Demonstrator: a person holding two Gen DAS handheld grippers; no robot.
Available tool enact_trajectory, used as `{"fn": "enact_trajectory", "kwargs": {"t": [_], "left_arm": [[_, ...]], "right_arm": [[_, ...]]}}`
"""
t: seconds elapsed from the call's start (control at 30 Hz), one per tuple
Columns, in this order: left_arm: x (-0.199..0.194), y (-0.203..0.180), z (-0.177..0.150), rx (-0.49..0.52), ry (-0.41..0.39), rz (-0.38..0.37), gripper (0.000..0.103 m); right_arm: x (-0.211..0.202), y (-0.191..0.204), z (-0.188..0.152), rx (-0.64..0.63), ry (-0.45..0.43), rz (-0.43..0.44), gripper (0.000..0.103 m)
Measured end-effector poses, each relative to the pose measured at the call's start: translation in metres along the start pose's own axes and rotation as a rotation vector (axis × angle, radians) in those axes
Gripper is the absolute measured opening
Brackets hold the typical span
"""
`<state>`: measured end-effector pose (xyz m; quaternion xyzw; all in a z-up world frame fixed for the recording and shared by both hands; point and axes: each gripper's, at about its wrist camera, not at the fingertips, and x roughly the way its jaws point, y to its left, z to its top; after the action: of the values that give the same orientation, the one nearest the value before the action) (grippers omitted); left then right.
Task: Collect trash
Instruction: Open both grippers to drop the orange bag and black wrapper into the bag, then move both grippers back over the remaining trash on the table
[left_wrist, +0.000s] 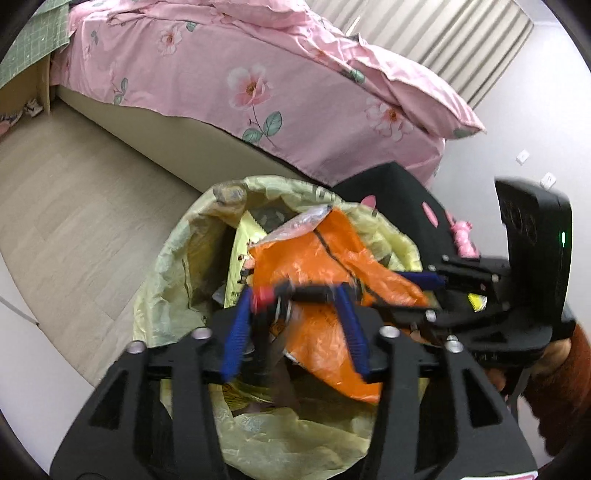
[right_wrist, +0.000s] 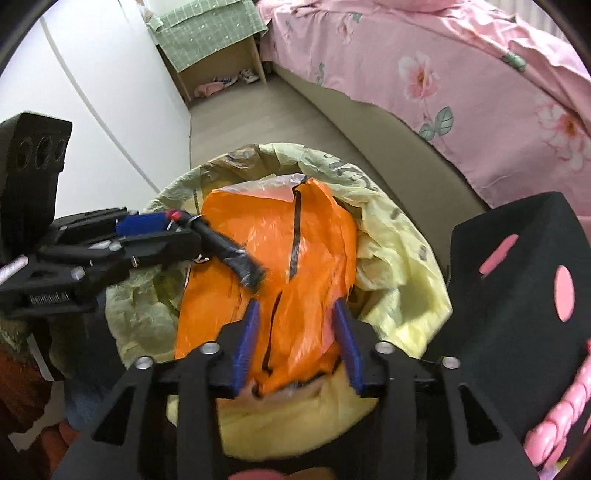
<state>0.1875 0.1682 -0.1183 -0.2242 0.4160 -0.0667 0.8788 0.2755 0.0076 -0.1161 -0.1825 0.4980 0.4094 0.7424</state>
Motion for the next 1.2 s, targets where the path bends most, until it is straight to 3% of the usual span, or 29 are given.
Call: {"fn": "enact_trajectory", "kwargs": {"t": [0.23,0.37,0.5,0.73,0.97,1.2], "left_arm": [[-0.031,-0.005,0.008,-0.059,-0.095,0.013,0.053],[-0.051,-0.024,0.007,-0.025,-0.16,0.059,0.055],[-0.059,-0.05,0.004,0.035,-0.182,0.044,0.057],[-0.044,-0.113,-0.01,0.162,-0.132,-0.07,0.057],[-0.012,-0.186,-0.033,0.34,-0.038,-0.186,0.057],[0.029,-0.265,-0.043,0.563,0.053,-0.313,0.057]], "right_arm": [[-0.057,0.01,-0.025,-0.016,-0.133,-0.072,0.048],[-0.104,0.001,-0.053,0.029,-0.234,-0.108,0.048],[-0.15,-0.016,-0.093,0.09,-0.323,-0.171,0.048],[-0.209,-0.056,-0.172,0.187,-0.388,-0.381,0.049],[-0.243,-0.092,-0.249,0.339,-0.421,-0.466,0.049],[-0.239,-0.108,-0.309,0.453,-0.422,-0.495,0.05]]}}
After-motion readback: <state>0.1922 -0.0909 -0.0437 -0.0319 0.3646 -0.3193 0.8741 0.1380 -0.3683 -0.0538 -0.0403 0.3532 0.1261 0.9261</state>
